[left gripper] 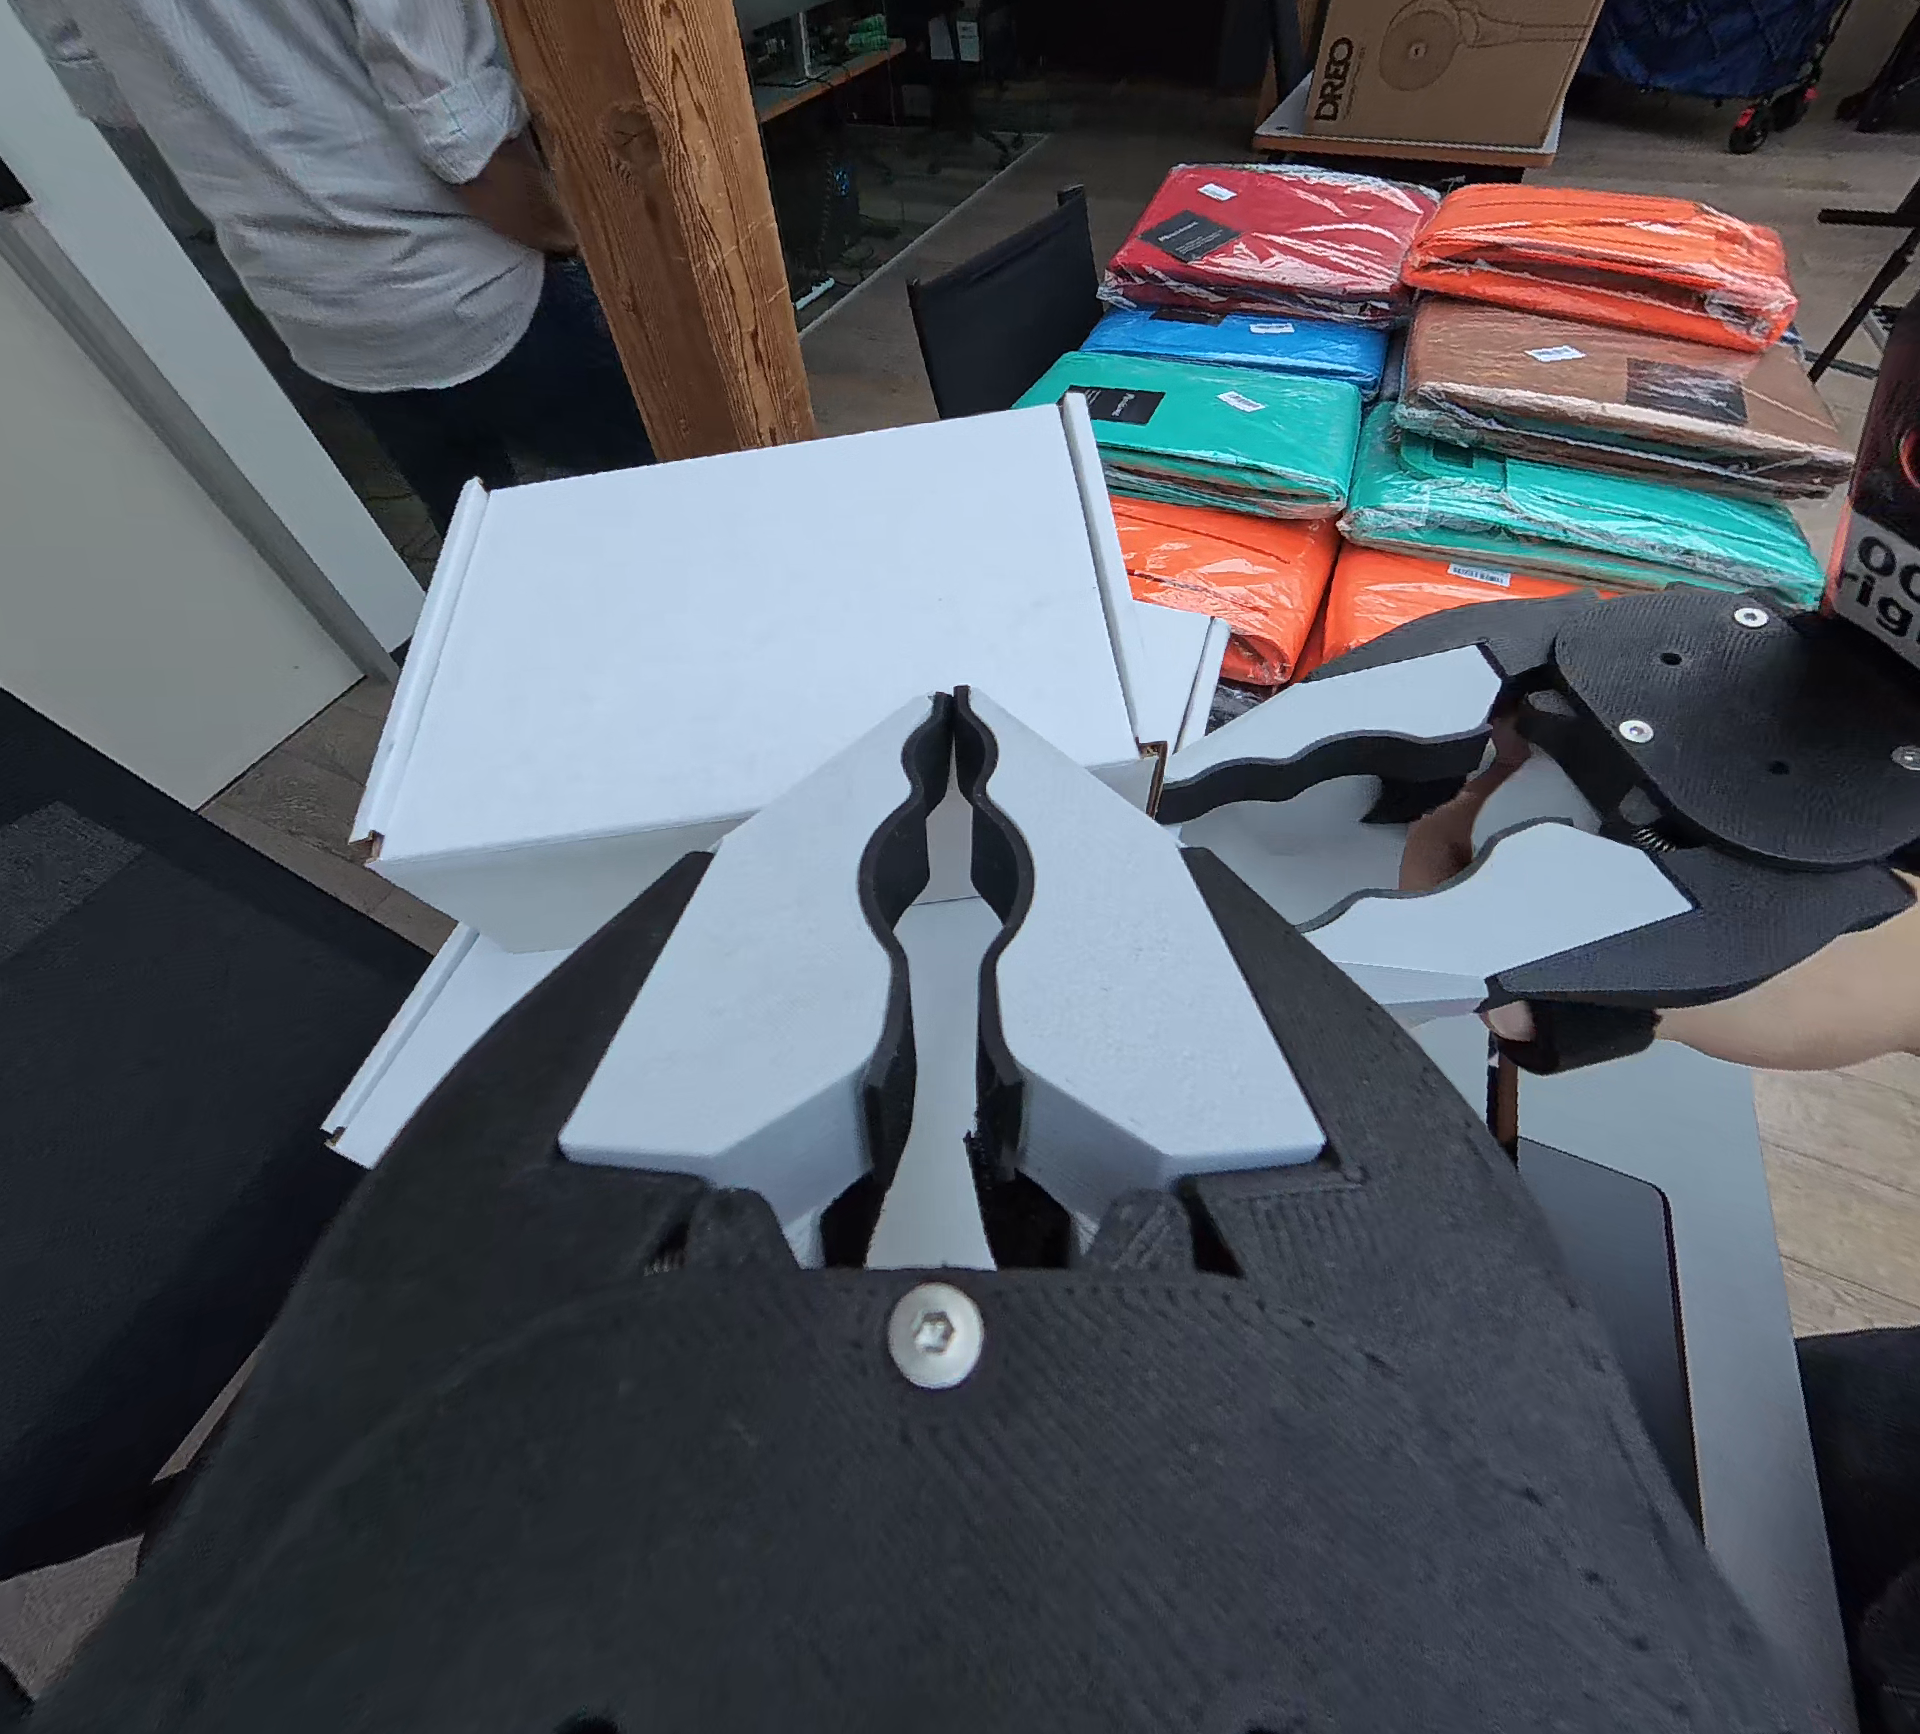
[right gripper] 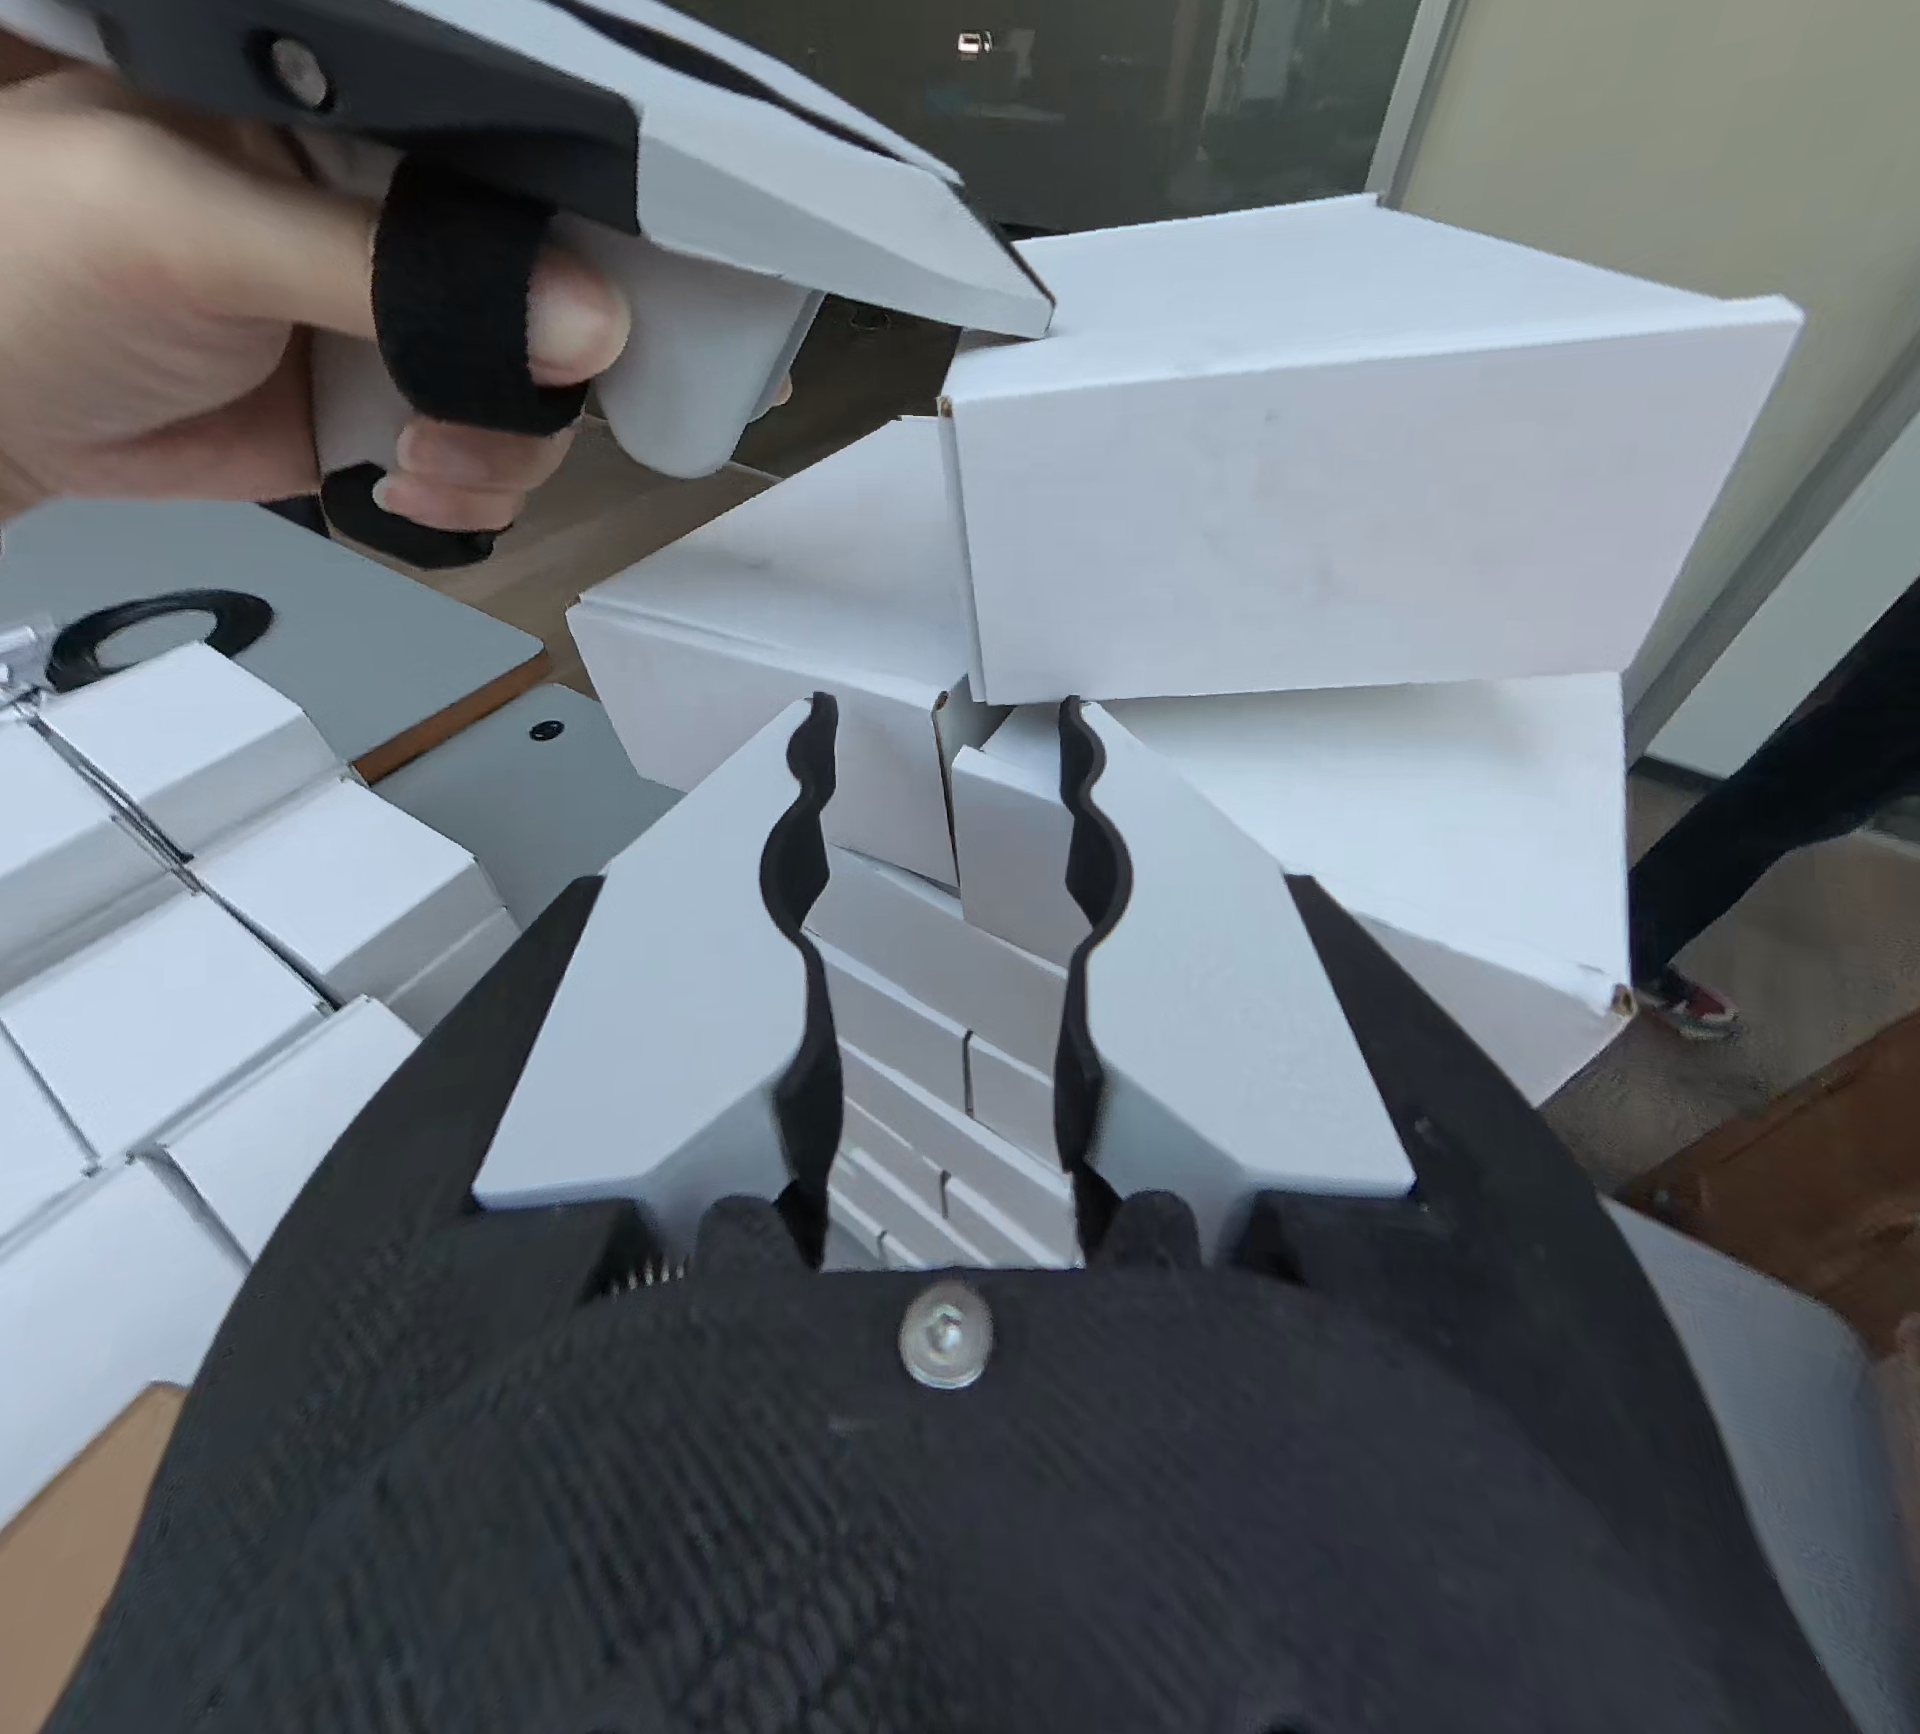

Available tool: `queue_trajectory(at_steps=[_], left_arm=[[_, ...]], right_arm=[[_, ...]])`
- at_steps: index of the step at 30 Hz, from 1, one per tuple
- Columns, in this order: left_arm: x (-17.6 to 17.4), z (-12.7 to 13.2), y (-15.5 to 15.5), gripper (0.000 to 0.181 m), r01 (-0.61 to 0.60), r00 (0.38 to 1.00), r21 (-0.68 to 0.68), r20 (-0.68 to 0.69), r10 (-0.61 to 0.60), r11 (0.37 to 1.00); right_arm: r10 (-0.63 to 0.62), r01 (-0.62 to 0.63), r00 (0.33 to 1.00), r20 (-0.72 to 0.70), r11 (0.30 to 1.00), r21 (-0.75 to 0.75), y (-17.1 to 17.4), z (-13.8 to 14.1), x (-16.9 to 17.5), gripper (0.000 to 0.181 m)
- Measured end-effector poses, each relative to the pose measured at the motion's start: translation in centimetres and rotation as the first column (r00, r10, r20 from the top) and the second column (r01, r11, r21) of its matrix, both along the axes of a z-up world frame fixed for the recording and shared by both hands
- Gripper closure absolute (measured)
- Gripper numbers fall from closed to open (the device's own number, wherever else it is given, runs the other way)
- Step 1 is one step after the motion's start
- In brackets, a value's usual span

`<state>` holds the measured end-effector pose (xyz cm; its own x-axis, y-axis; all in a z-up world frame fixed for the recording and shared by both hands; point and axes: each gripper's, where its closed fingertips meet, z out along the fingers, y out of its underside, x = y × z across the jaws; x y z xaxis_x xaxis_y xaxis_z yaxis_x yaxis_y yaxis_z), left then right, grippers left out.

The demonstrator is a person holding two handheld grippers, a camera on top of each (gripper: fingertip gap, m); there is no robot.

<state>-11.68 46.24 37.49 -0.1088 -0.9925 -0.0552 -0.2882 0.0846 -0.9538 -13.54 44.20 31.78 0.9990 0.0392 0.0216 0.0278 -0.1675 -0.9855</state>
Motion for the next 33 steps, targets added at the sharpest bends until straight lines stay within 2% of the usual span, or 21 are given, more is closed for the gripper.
queue_trajectory(at_steps=[5,10,12,17,25,29,33], left_arm=[[0.3,0.1,-0.1,0.181,0.017,1.000,-0.006,0.005,-0.017,1.000],[0.7,0.1,-0.2,0.181,0.030,1.000,0.012,0.005,-0.030,0.999],[0.7,0.1,-0.3,0.181,0.040,0.999,0.005,0.012,-0.040,0.999],[0.3,0.1,-0.7,0.181,0.076,0.997,0.003,0.023,-0.076,0.997],[0.6,0.2,-0.7,0.181,0.086,0.996,0.052,0.007,-0.086,0.995],[0.6,0.3,-1.1,0.172,0.133,0.991,-0.010,-0.009,-0.133,0.991],[0.5,0.5,-1.0,0.159,0.126,0.991,0.107,-0.050,-0.121,0.986]], right_arm=[[-0.049,0.043,0.979,-0.199,0.998,-0.034,0.0,0.4,0.0,0.136],[-0.159,0.136,0.937,-0.312,0.986,-0.095,0.1,0.6,0.9,0.146],[-0.224,0.204,0.938,-0.263,0.974,-0.103,0.0,0.2,1.4,0.156],[-0.295,0.287,0.950,-0.101,0.954,-0.084,-0.4,-0.1,1.3,0.159],[-0.353,0.348,0.934,-0.049,0.933,-0.087,-0.3,-0.3,1.4,0.162],[-0.360,0.356,0.932,-0.036,0.930,-0.090,-0.3,-0.3,1.4,0.162],[-0.360,0.357,0.933,-0.017,0.930,-0.093,-0.1,-0.3,1.2,0.163]])
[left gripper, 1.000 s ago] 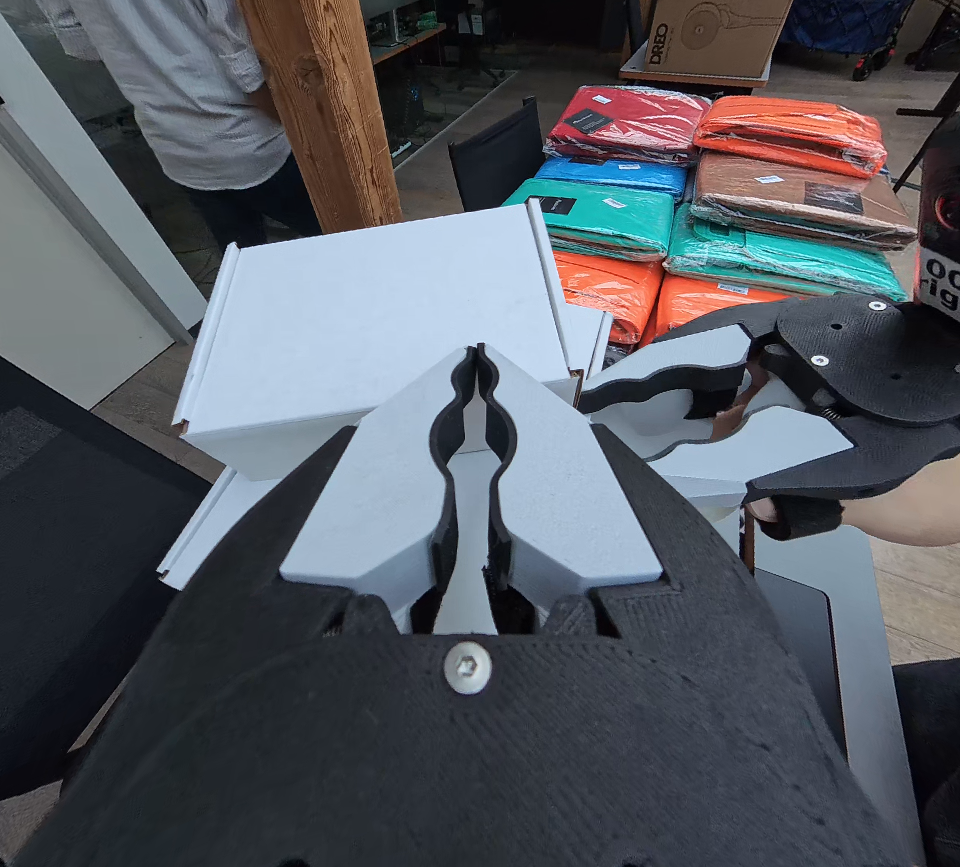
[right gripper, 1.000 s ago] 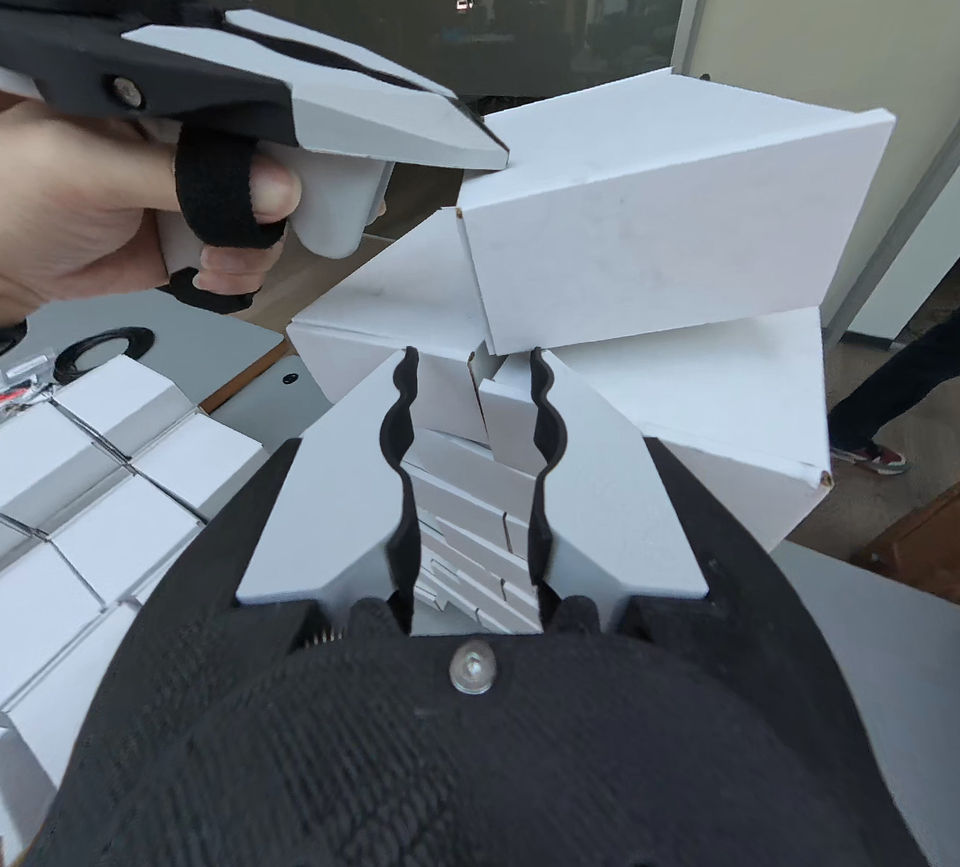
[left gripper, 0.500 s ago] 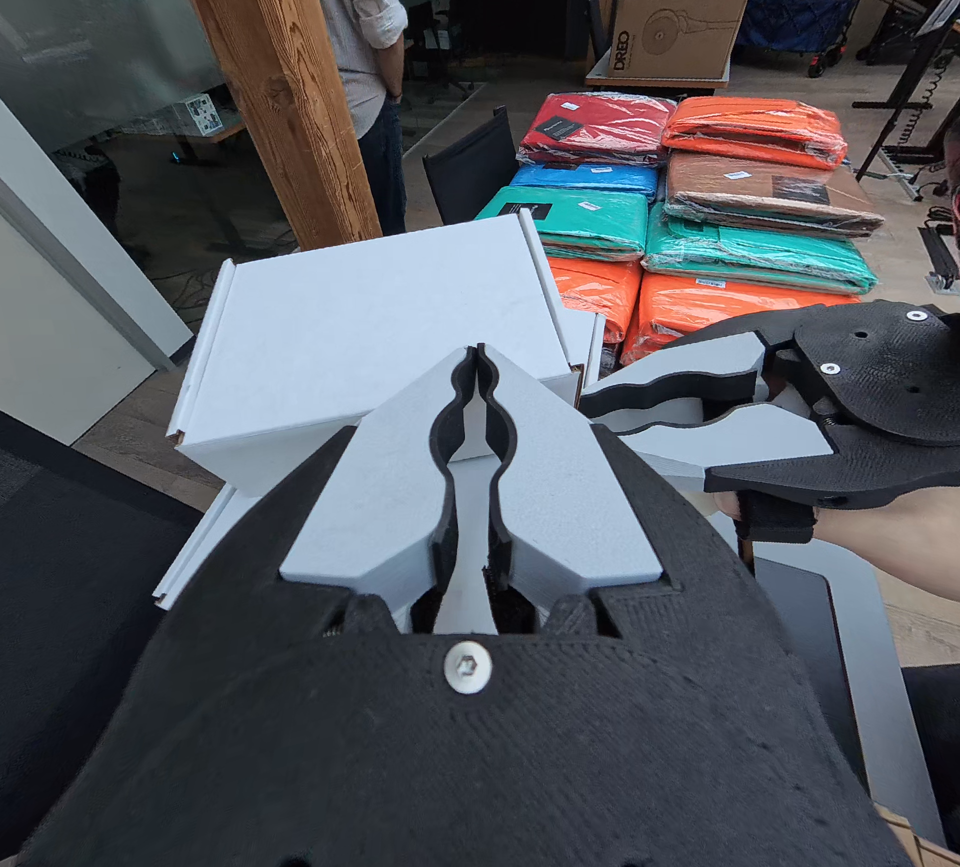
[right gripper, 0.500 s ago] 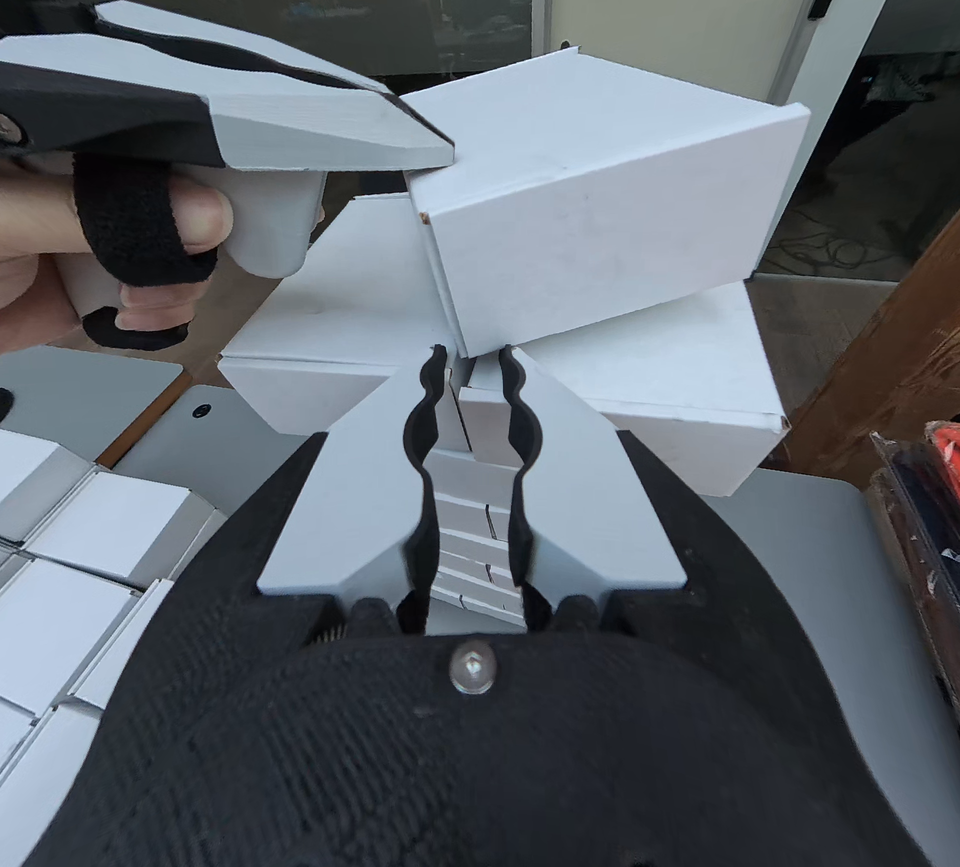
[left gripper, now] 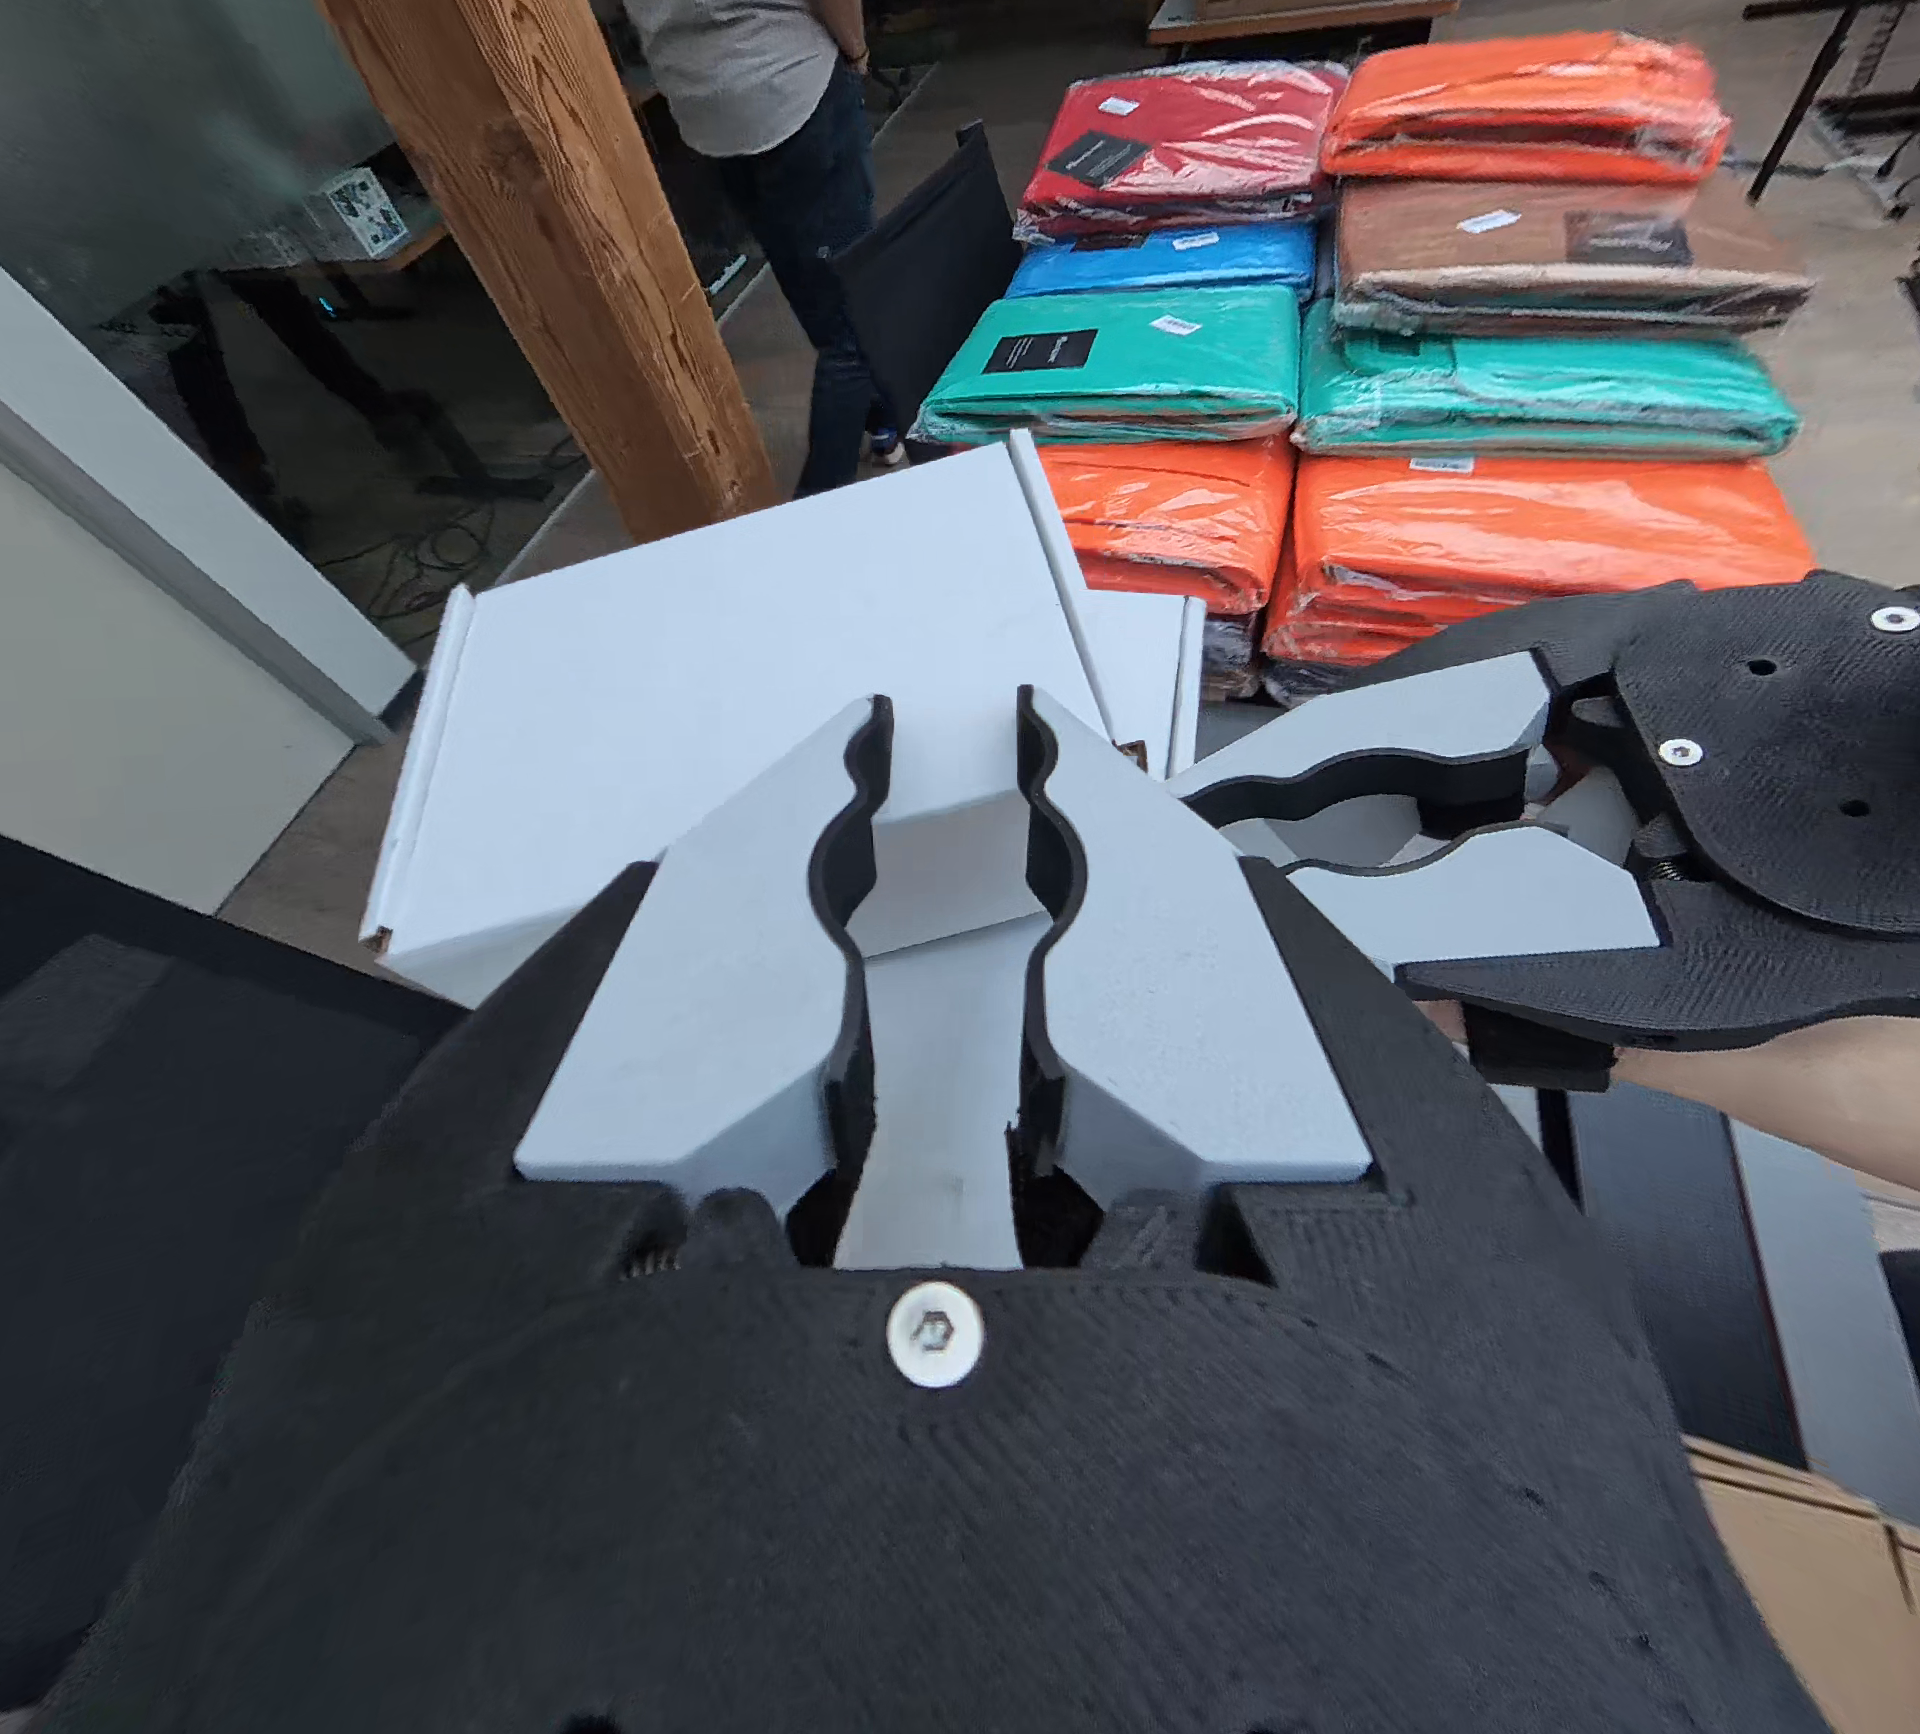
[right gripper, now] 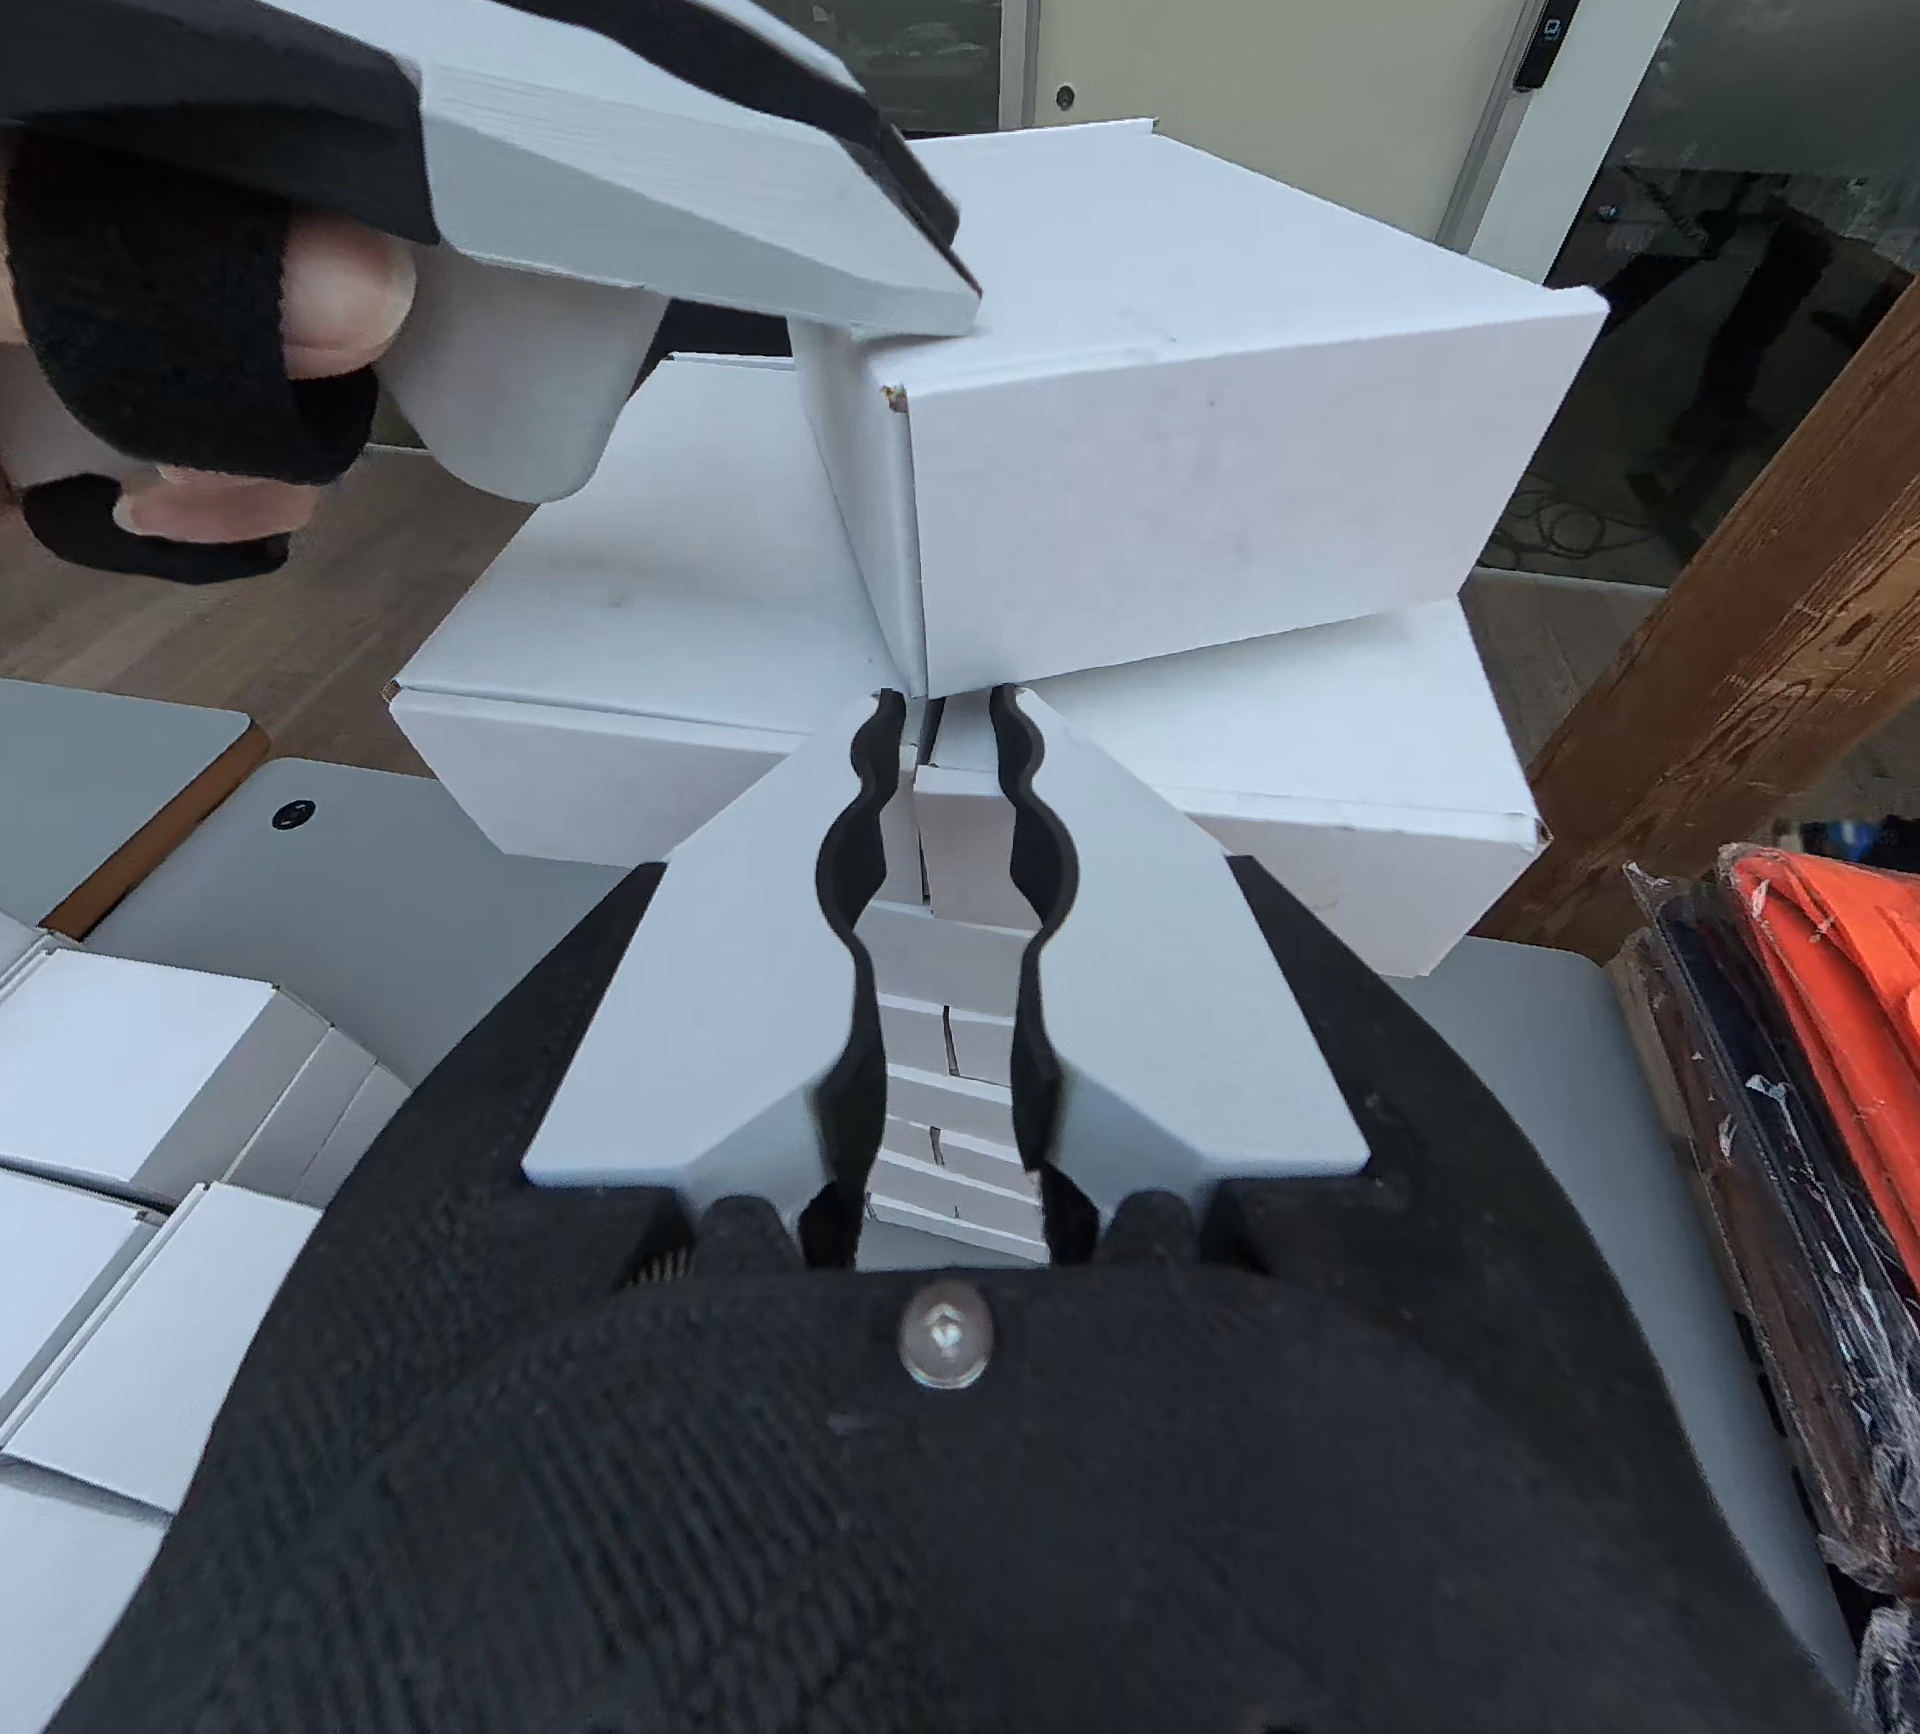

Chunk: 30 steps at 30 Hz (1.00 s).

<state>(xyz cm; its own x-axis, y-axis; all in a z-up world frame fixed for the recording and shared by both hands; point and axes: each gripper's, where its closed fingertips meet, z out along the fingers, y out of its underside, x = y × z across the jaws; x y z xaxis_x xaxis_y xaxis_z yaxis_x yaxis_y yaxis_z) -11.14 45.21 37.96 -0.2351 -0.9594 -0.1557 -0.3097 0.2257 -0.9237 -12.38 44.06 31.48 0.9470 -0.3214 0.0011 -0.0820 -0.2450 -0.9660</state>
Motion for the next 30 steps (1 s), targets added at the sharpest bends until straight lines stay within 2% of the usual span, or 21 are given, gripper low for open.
queue_trajectory(at_steps=[2,6,8,10,11,12,14,18,22,26,30], left_arm=[[0.2,0.6,0.1,0.141,-0.030,1.000,0.091,0.001,0.030,0.995],[0.2,2.3,-2.2,0.136,0.024,0.999,0.099,0.034,-0.027,0.995],[0.3,1.5,-3.0,0.133,0.042,0.999,0.162,0.000,-0.043,0.986],[0.7,-0.4,-2.7,0.136,0.015,0.998,0.292,-0.055,0.001,0.956],[0.9,-1.2,-2.3,0.143,-0.002,0.997,0.362,-0.074,0.031,0.932],[1.1,-1.3,-1.9,0.152,-0.031,0.997,0.431,-0.046,0.056,0.902],[1.1,-1.5,-1.9,0.155,-0.037,0.998,0.504,-0.029,0.060,0.863],[0.3,-1.3,-1.9,0.160,-0.030,0.997,0.489,-0.043,0.058,0.872],[-0.8,-0.4,-2.4,0.179,0.019,0.999,0.446,-0.039,-0.002,0.895],[-1.6,-0.7,-1.9,0.179,0.031,0.998,0.485,-0.066,0.001,0.874],[-2.0,-0.5,-1.9,0.179,0.042,0.997,0.410,-0.072,-0.014,0.911]], right_arm=[[-0.003,0.003,1.000,0.003,1.000,-0.001,0.1,0.0,0.0,0.163],[-0.002,0.002,1.000,-0.001,1.000,0.003,0.1,0.0,0.1,0.163],[0.002,-0.002,1.000,0.003,1.000,0.001,0.2,0.0,0.1,0.163],[0.003,-0.003,1.000,0.005,1.000,0.002,0.2,0.0,0.2,0.163],[0.005,-0.005,1.000,0.006,1.000,0.004,0.2,0.1,0.2,0.163],[0.003,-0.003,1.000,0.008,1.000,0.006,0.2,0.1,0.2,0.163],[0.008,-0.008,1.000,0.005,1.000,0.012,0.2,0.1,0.2,0.163],[0.024,-0.024,1.000,0.014,0.999,0.021,0.3,0.1,-0.1,0.163],[0.027,-0.027,0.999,0.025,0.999,0.027,0.3,0.1,-0.1,0.163],[0.043,-0.043,0.999,-0.004,0.998,0.052,0.3,0.1,-0.2,0.162],[0.042,-0.043,0.999,0.009,0.998,0.047,0.2,0.2,-0.1,0.162]])
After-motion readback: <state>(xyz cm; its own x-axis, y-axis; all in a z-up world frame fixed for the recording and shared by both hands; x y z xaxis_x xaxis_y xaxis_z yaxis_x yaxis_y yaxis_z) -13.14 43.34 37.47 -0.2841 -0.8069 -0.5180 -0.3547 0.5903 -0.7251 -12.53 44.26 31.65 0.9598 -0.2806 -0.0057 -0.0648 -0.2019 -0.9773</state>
